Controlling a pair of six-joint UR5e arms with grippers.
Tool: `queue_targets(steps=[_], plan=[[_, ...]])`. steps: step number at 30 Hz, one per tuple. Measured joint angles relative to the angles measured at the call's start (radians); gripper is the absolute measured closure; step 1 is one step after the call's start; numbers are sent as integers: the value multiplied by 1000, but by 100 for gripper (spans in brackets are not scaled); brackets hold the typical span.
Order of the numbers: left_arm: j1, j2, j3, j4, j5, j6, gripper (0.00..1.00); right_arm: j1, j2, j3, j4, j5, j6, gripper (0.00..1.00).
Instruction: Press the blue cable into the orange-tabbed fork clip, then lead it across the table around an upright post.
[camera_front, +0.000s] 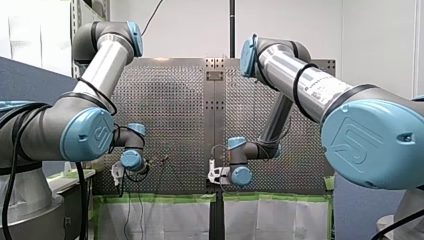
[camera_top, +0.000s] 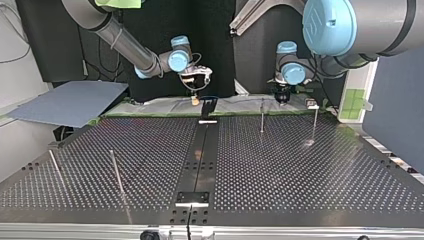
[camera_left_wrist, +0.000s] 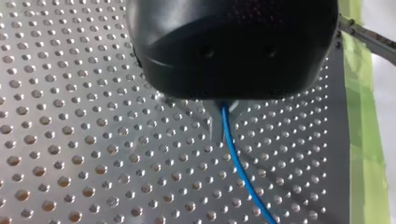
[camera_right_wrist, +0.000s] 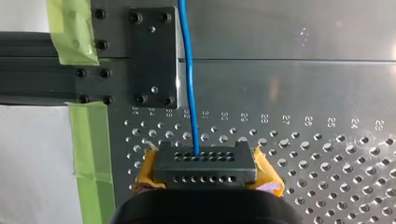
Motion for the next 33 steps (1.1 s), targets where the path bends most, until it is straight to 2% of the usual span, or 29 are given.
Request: queue_targets(steps=[10,15,21,33], plan=[[1,0,2,48,15,-26,100,-7,0,-25,5,0,5,100],[2,0,13,85,19,-56,100,-10,0,-32,6,-1,7,100],[3,0,44,83,16,-73,100,-23,0,-41,9,-2,8,100],[3,-1,69,79,-16,-66,100,-46,0,-69,14,-2,11,100]])
